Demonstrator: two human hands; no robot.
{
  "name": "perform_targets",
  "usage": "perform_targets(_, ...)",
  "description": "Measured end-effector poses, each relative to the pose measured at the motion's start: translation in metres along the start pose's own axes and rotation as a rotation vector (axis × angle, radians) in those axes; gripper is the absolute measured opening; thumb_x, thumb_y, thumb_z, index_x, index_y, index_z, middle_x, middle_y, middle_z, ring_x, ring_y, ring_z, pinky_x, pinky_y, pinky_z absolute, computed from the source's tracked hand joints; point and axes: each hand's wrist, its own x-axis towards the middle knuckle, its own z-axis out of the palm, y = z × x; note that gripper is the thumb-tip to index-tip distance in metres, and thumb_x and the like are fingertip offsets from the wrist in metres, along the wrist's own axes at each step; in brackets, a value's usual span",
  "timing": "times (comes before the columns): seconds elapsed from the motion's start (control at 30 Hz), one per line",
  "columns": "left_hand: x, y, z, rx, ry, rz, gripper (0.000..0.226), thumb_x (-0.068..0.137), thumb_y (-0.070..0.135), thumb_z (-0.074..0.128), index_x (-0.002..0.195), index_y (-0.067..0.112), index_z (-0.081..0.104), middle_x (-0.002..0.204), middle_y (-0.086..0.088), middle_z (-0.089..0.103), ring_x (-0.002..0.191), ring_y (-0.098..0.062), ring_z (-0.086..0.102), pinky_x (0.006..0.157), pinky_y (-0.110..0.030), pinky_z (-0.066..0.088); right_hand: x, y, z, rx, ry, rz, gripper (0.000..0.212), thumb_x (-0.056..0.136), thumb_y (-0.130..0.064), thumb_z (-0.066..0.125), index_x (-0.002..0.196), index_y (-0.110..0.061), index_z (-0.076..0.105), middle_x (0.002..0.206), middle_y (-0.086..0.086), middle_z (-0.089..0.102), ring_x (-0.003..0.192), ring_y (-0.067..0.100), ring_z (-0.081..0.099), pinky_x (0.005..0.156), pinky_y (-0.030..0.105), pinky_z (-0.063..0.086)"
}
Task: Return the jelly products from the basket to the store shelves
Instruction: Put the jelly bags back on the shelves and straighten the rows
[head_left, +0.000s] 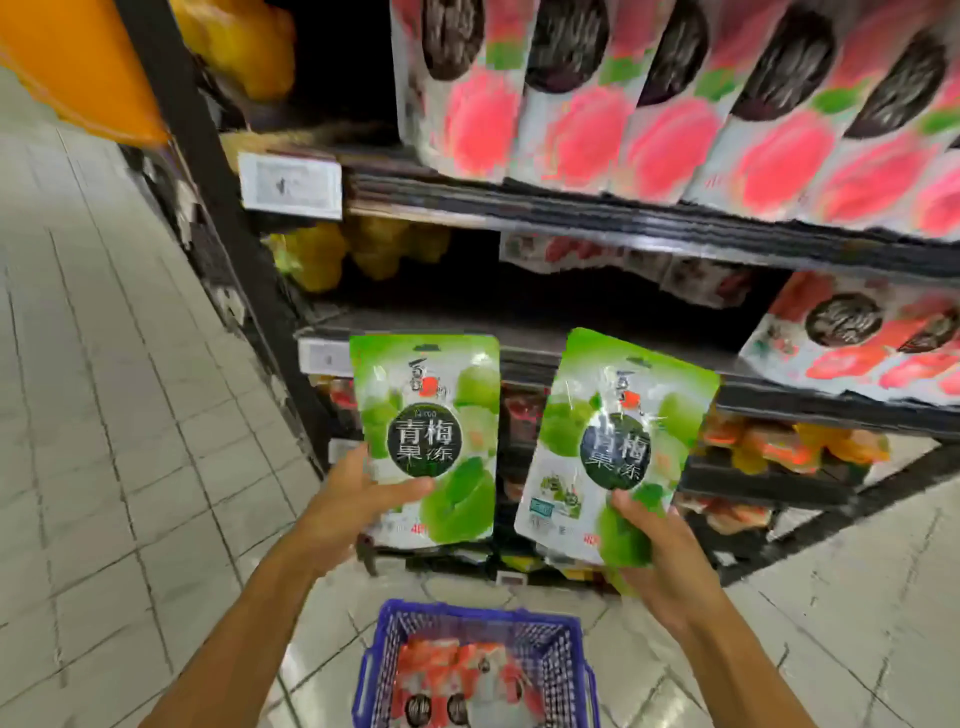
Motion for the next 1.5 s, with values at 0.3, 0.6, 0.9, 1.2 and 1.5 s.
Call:
perform_targets(0.3, -0.042, 0.233, -0.011, 0.032, 0.005, 0.532, 0.054, 0.053, 0.025, 0.093, 0.101, 0.024, 0.067, 0.082, 0.004, 0.077, 0.064, -0.007, 0.07, 0.049, -0.018, 0.05, -0.056, -0.183, 0.094, -0.051, -0.089, -0.528, 0.015, 0.066, -0.016, 0.07, 0.079, -0.018, 0.078, 0.065, 0.001, 0.068, 0.052, 0.01, 0.064, 0.045, 0.023, 0.051)
perform_targets(0.6, -0.061, 0.38, -0.002, 0.039, 0.014, 0.883, 0.052, 0.059, 0.033, 0.086, 0.107, 0.023, 0.068, 0.095, 0.003, 0.078, 0.082, -0.011, 0.074, 0.061, -0.016, 0.054, -0.076, -0.328, 0.154, -0.27, -0.096, -0.897, 0.041, 0.051, -0.033, 0.083, 0.088, -0.016, 0.077, 0.084, 0.008, 0.077, 0.068, 0.016, 0.072, 0.056, 0.023, 0.054)
perform_targets(0.9, -0.064, 0.483, -0.012, -0.021, 0.093, 1.019, 0.036, 0.069, 0.025, 0.083, 0.102, 0.015, 0.072, 0.092, -0.001, 0.078, 0.084, -0.016, 0.074, 0.066, -0.024, 0.058, -0.085, -0.425, 0.221, -0.339, -0.024, -1.149, 0.043, 0.058, -0.039, 0.083, 0.094, -0.019, 0.07, 0.085, -0.003, 0.077, 0.074, 0.009, 0.073, 0.057, 0.018, 0.053)
perform_targets(1.2, -0.057, 0.527, -0.048, -0.103, -0.047, 0.99, 0.038, 0.07, 0.02, 0.079, 0.106, 0.012, 0.07, 0.092, -0.007, 0.078, 0.079, -0.021, 0.076, 0.056, -0.024, 0.057, -0.079, -0.487, 0.297, -0.44, 0.075, -1.183, 0.07, 0.07, -0.04, 0.085, 0.129, -0.016, 0.055, 0.121, 0.005, 0.067, 0.103, 0.022, 0.069, 0.09, 0.04, 0.057)
perform_targets(1.5, -0.046, 0.553, -0.079, -0.128, -0.129, 0.946, 0.048, 0.061, 0.03, 0.082, 0.105, 0.012, 0.072, 0.098, -0.009, 0.077, 0.085, -0.025, 0.075, 0.06, -0.028, 0.059, -0.063, -0.516, 0.353, -0.353, 0.08, -1.11, 0.09, 0.074, -0.03, 0.084, 0.144, -0.003, 0.035, 0.104, 0.0, 0.064, 0.079, 0.009, 0.067, 0.064, 0.023, 0.054)
